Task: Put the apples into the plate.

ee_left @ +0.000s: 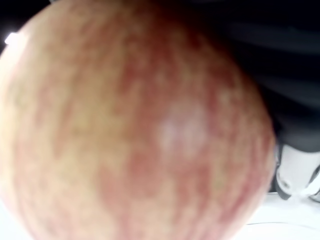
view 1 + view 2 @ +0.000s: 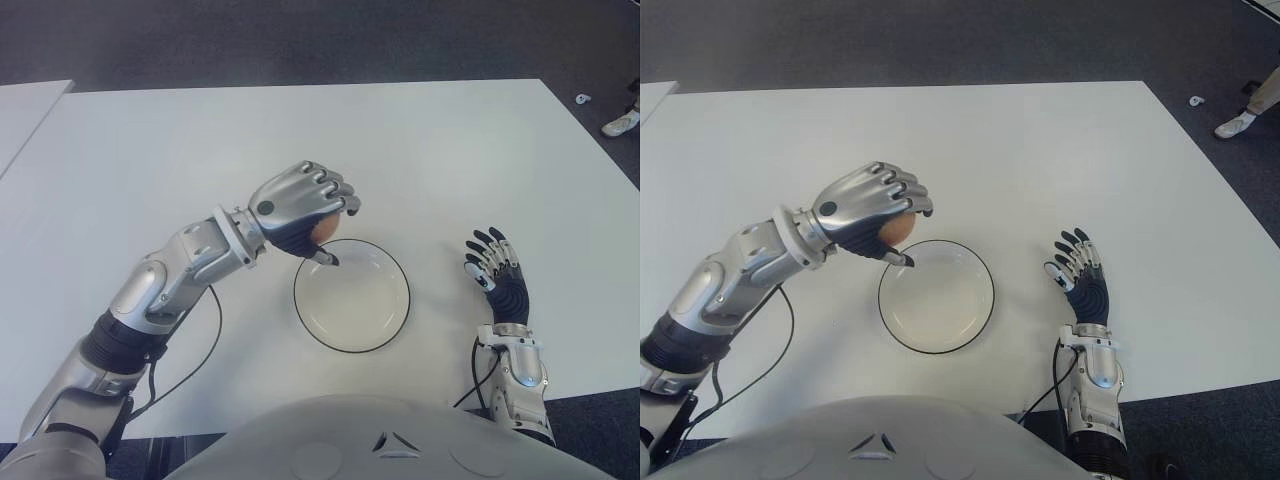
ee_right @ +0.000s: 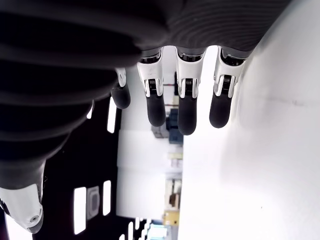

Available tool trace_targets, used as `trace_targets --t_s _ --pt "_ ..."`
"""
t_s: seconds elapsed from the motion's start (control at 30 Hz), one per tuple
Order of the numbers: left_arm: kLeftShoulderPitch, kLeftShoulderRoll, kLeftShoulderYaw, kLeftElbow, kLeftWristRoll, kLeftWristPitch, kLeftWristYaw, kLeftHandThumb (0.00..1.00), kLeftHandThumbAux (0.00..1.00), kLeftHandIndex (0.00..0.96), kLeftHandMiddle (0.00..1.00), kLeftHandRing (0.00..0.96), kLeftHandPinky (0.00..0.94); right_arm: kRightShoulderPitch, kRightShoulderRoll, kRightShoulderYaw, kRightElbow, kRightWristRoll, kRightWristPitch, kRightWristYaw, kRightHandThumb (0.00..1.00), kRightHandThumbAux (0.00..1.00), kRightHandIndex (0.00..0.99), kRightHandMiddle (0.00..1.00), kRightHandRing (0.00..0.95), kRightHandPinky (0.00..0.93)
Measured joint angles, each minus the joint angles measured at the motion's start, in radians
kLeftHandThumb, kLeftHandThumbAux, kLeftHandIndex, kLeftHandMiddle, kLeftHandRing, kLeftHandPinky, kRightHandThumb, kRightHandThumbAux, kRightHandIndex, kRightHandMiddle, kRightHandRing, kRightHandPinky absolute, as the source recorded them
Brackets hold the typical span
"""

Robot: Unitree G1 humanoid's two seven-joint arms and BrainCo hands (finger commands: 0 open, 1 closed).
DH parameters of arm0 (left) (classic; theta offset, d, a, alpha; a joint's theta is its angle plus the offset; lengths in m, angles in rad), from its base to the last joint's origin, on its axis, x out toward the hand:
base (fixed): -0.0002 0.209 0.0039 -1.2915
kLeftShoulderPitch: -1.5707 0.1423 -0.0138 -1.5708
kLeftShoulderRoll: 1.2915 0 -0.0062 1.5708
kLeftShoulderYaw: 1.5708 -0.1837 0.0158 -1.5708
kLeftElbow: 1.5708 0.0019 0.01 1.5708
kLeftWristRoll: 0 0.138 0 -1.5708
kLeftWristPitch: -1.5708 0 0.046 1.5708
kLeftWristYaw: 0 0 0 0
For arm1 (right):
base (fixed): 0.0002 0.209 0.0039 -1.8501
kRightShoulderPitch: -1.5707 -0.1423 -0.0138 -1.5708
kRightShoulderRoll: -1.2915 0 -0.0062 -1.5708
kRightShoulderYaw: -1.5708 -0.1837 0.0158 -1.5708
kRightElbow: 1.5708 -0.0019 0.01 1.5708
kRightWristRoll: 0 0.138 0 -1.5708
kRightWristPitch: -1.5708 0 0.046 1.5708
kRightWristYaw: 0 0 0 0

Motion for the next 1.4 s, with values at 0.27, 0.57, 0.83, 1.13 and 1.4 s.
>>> trace_targets --t_s 0.27,0.57,0.83,1.13,1.4 --pt "0.028 -0.075 -0.090 0.072 0.094 -0.088 0.074 0.855 0.663 0.405 0.545 0.834 0.832 -0.002 0.007 0.016 -0.004 -0.017 -0.006 -0.021 0.342 0.630 0.076 0.183 0.209 0.217" --pt "0.048 -0.128 -0.135 0.180 0.191 -0.154 0.232 0.854 0.664 0.405 0.543 0.856 0.851 -0.002 0.026 0.026 -0.011 -0.016 -0.009 -0.031 0.343 0.630 0.088 0.189 0.211 0.223" --pt "0.044 -0.135 -0.161 0.186 0.173 -0.162 0.172 0.853 0.665 0.404 0.540 0.854 0.831 0.005 0.046 0.045 -0.028 -0.016 -0.009 -0.029 0.349 0.630 0.083 0.185 0.206 0.217" --pt "0.036 -0.151 -0.183 0.245 0.212 -0.117 0.128 0.854 0.665 0.404 0.541 0.849 0.837 0.022 0.061 0.058 -0.041 -0.027 -0.024 -0.036 0.325 0.636 0.073 0.172 0.194 0.211" --pt "0.033 -0.158 -0.209 0.313 0.271 -0.117 0.192 0.855 0.664 0.404 0.542 0.847 0.835 0.034 0.062 0.065 -0.052 -0.036 -0.024 -0.044 0.313 0.629 0.071 0.175 0.199 0.219"
